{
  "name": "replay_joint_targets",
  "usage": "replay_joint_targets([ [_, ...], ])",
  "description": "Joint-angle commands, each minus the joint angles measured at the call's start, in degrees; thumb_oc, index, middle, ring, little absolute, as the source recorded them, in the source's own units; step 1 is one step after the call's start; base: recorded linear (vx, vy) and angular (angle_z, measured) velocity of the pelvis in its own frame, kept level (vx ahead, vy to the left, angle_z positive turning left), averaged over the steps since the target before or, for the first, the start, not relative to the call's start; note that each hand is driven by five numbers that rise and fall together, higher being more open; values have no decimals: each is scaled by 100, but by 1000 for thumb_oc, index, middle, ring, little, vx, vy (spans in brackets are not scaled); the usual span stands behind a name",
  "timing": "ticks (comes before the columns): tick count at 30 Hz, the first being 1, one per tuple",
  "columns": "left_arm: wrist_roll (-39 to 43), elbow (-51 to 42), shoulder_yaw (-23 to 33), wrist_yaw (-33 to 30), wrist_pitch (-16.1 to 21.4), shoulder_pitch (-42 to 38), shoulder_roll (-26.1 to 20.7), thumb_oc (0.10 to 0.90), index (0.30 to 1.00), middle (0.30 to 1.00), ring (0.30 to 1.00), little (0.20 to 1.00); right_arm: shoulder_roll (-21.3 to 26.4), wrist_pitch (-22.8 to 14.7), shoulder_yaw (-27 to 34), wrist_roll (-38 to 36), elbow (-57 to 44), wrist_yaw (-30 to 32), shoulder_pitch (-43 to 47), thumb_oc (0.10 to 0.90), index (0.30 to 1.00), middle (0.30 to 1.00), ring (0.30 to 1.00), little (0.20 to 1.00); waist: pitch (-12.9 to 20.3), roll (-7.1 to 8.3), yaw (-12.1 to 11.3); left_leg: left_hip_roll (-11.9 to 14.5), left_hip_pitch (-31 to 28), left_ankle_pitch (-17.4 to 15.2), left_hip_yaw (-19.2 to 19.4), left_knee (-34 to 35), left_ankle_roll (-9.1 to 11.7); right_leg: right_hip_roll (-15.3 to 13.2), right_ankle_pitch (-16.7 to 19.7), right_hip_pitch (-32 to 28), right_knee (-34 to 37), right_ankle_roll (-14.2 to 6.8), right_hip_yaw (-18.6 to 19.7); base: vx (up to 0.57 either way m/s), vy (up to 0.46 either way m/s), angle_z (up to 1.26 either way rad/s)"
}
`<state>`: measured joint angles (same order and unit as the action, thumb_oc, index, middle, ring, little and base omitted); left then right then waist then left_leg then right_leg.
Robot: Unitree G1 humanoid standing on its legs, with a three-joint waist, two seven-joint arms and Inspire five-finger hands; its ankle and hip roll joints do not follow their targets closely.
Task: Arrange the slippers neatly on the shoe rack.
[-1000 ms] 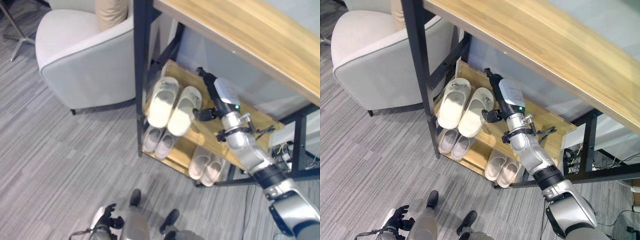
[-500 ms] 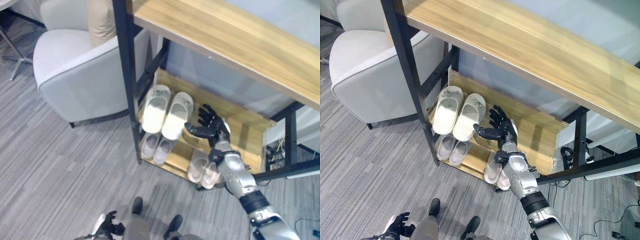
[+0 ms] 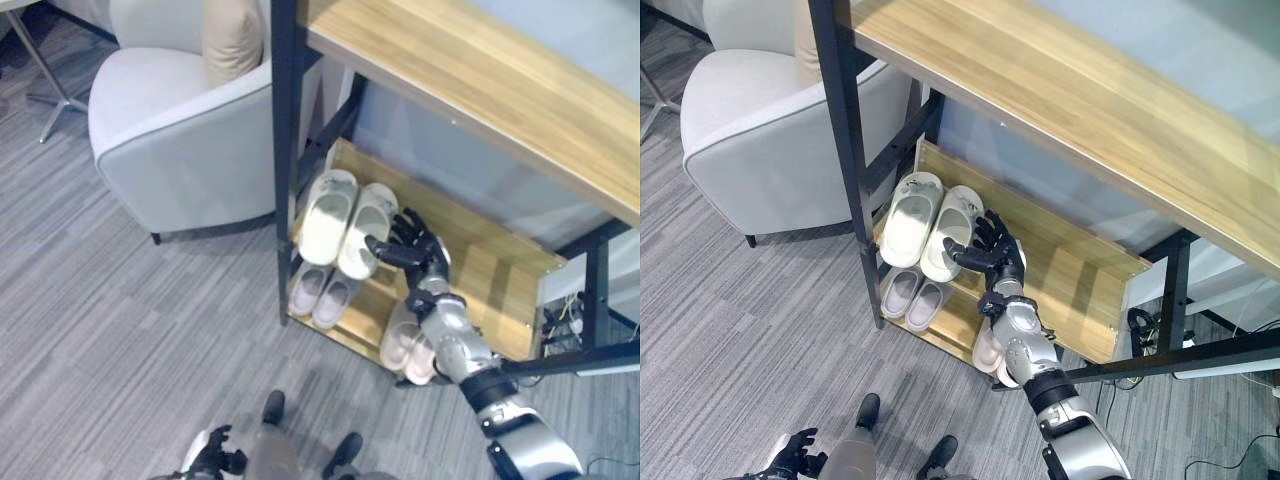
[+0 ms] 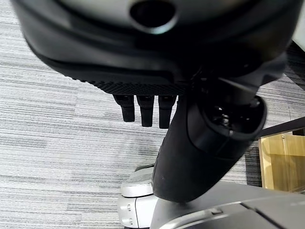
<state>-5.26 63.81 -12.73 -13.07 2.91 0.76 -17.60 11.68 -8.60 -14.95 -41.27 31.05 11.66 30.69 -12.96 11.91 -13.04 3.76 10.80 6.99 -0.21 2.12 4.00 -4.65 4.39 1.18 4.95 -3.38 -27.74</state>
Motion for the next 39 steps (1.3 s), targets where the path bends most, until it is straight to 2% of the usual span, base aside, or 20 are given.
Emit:
replay_joint_targets([
  [1, -20, 128, -511, 73, 180, -52, 236, 800, 900, 900, 900, 900, 189, -592, 196, 34, -40, 56, 806, 800, 900, 900, 900, 900, 7, -136, -219, 64, -595, -587, 466, 288, 69, -84, -380, -4, -217, -407, 141, 0, 0, 0],
  [6, 17, 129, -505, 33, 199, -111, 257, 800, 900, 900, 900, 900, 346, -559, 176, 261, -213, 89, 834, 800, 900, 900, 900, 900, -3, -153, -191, 58, -598, -596, 481, 287, 58, -113, -373, 2, -236, -416, 137, 0, 7, 0],
  [12, -32, 177, -406, 61, 158, -102, 337, 800, 900, 900, 900, 900, 576, -575, 204, 628, -1066, -26, 250, 800, 900, 900, 900, 900, 96, -163, -25, 34, -696, -657, 551, 288, 27, -146, -370, -42, -276, -423, 199, 0, 5, 0],
  [19, -85, 183, -130, 124, 140, -51, 381, 800, 900, 900, 900, 900, 1296, -458, 466, 1300, -2550, -377, -741, 800, 900, 900, 900, 900, 279, -223, 266, 10, -847, -734, 695, 288, 10, -186, -358, -112, -284, -449, 291, -3, 31, 0],
  [22, -154, 204, 80, 200, 156, 5, 374, 800, 900, 900, 900, 900, 1675, -463, 777, 1644, -3320, -729, -1523, 800, 900, 900, 900, 900, 397, -261, 477, 7, -947, -769, 780, 288, 17, -196, -372, -157, -291, -462, 361, -5, 13, -12],
  [23, -157, 201, 70, 202, 156, 17, 377, 800, 900, 900, 900, 900, 1678, -446, 793, 1649, -3357, -731, -1562, 800, 900, 900, 900, 900, 405, -266, 468, 8, -952, -771, 780, 288, 17, -195, -373, -161, -292, -462, 360, 1, 10, -10],
  [24, -179, 230, 154, 255, 173, 24, 382, 800, 900, 900, 900, 900, 1781, -477, 878, 1741, -3540, -907, -1883, 800, 900, 900, 900, 900, 464, -288, 578, 8, -1005, -788, 825, 288, 22, -206, -366, -180, -294, -473, 380, 6, 8, -10],
  [25, -182, 231, 144, 257, 177, 40, 386, 800, 900, 900, 900, 900, 1786, -464, 893, 1743, -3578, -914, -1930, 800, 900, 900, 900, 900, 477, -295, 571, 8, -1011, -791, 826, 288, 22, -205, -366, -186, -293, -475, 380, -5, 8, -21],
  [28, -227, 276, 201, 355, 228, 69, 439, 800, 900, 900, 900, 900, 1948, -479, 1019, 1955, -3977, -1237, -2461, 800, 900, 900, 900, 900, 589, -371, 736, 18, -1063, -780, 912, 288, 32, -203, -355, -228, -265, -487, 442, -15, 1, -20],
  [29, -260, 328, 246, 411, 259, 66, 474, 800, 900, 900, 900, 900, 2069, -501, 1025, 2047, -4210, -1523, -2771, 800, 900, 900, 900, 900, 638, -417, 846, 35, -1073, -752, 959, 288, 45, -194, -353, -227, -258, -488, 492, -23, -5, -22],
  [31, -288, 340, 242, 457, 281, 52, 501, 800, 900, 900, 900, 900, 2114, -511, 1009, 1984, -4344, -1730, -2918, 800, 900, 900, 900, 900, 661, -444, 902, 43, -1061, -731, 990, 288, 50, -188, -343, -216, -249, -494, 523, -53, -20, -15],
  [32, -310, 366, 221, 529, 318, 22, 544, 800, 900, 900, 900, 900, 2180, -510, 930, 1884, -4531, -2042, -3312, 800, 900, 900, 900, 900, 696, -506, 1028, 53, -1043, -679, 1032, 288, 65, -174, -343, -203, -245, -490, 577, -58, -20, -3],
  [33, -311, 367, 217, 531, 320, 30, 547, 800, 900, 900, 900, 900, 2184, -505, 938, 1880, -4545, -2048, -3333, 800, 900, 900, 900, 900, 707, -509, 1027, 53, -1040, -679, 1032, 288, 66, -174, -343, -200, -245, -489, 577, -58, -22, -9],
  [36, -419, 548, 213, 666, 348, -81, 624, 800, 900, 900, 900, 900, 2378, -378, 805, 2055, -4651, -2529, -4100, 800, 900, 900, 900, 900, 807, -598, 1251, 41, -1060, -652, 1073, 288, 115, -150, -350, -235, -199, -475, 635, -37, -39, -7],
  [39, -448, 607, 169, 755, 356, -137, 682, 800, 900, 900, 900, 900, 2578, -278, 654, 2533, -4305, -2673, -4429, 800, 900, 900, 900, 900, 883, -677, 1386, 57, -1081, -618, 1116, 288, 149, -139, -330, -272, -135, -482, 687, -36, -32, -11],
])
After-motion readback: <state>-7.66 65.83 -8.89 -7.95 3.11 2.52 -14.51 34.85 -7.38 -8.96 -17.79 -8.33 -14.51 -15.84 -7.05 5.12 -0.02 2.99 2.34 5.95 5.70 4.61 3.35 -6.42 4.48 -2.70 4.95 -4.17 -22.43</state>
